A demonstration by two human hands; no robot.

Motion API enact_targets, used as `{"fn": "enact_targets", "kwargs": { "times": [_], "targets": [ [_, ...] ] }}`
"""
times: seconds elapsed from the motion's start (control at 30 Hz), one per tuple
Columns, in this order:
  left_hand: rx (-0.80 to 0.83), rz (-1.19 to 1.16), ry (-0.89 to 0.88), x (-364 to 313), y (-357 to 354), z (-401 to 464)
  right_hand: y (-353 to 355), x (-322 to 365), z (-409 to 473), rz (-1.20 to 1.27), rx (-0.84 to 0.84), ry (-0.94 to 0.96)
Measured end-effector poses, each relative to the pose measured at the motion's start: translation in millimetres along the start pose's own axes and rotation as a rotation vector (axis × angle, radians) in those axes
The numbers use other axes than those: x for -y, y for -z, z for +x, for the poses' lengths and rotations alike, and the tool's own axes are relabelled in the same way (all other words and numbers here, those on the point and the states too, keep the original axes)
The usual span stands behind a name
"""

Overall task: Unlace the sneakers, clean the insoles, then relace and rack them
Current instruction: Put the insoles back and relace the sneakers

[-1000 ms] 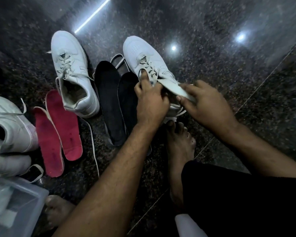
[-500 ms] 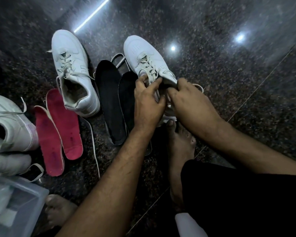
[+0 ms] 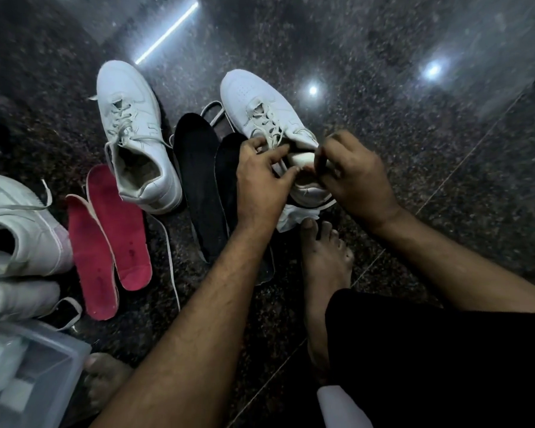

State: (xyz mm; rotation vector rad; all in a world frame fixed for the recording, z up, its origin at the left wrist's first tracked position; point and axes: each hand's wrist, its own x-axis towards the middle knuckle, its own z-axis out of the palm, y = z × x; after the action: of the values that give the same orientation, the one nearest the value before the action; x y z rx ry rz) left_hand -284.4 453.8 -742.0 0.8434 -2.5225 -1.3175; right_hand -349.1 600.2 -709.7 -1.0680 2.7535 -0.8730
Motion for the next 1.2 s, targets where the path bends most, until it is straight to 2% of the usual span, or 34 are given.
{"fn": "enact_targets", "kwargs": {
  "times": [0.1, 0.2, 0.33, 0.4, 0.53, 0.6, 0.7, 0.77, 0.87, 0.93, 1.0, 1.1, 1.13, 1.2],
  "targets": [
    [0.002, 0.067, -0.044, -3.7, 0.1, -3.3, -3.5, 1.6, 3.9, -0.240, 0.028, 0.059],
    [-0.086, 0.370, -0.245, -10.8, -2.9, -12.6, -7.1, 8.6, 20.9, -0.491, 0.032, 0.103],
    [-0.020, 0.575, -0.510, -7.2, -5.3, -11.8, -7.8, 9.9, 22.3, -0.520, 0.068, 0.069],
    [0.005, 0.594, -0.546, -3.3, -0.2, -3.6, -7.6, 9.4, 19.4, -0.562, 0.084, 0.043],
    [-0.014, 0.510, -0.325, 4.7, 13.0, 13.4, -9.6, 10.9, 22.1, -0.680, 0.187, 0.052],
    [-0.066, 0.365, -0.217, 7.8, 14.7, 21.2, -5.2, 14.7, 25.8, -0.747, 0.227, 0.036],
    [-0.046, 0.017, -0.016, 7.3, 11.2, 28.5, -3.4, 14.5, 29.8, -0.718, 0.306, -0.008],
    [-0.060, -0.132, 0.081, 3.9, 9.6, 26.4, -3.7, 16.4, 33.3, -0.729, 0.361, -0.033],
    [-0.068, -0.296, 0.239, 8.1, 6.5, 29.6, -5.5, 19.4, 38.4, -0.768, 0.388, -0.048],
    [-0.071, -0.303, 0.275, 7.7, 7.6, 32.7, -4.9, 20.1, 40.0, -0.757, 0.393, -0.033],
    [-0.034, -0.150, 0.143, 4.1, 8.9, 31.4, -7.2, 17.2, 41.0, -0.736, 0.372, -0.015],
    [0.054, 0.321, -0.185, 0.4, 5.9, 21.0, -10.6, 18.3, 42.6, -0.782, 0.348, -0.059],
    [0.054, 0.456, -0.232, -1.2, 5.3, 19.8, -12.8, 15.7, 41.9, -0.789, 0.339, -0.091],
    [0.081, 0.654, -0.219, -3.8, 4.8, 23.7, -13.1, 12.2, 39.2, -0.784, 0.291, -0.075]
  ]
}}
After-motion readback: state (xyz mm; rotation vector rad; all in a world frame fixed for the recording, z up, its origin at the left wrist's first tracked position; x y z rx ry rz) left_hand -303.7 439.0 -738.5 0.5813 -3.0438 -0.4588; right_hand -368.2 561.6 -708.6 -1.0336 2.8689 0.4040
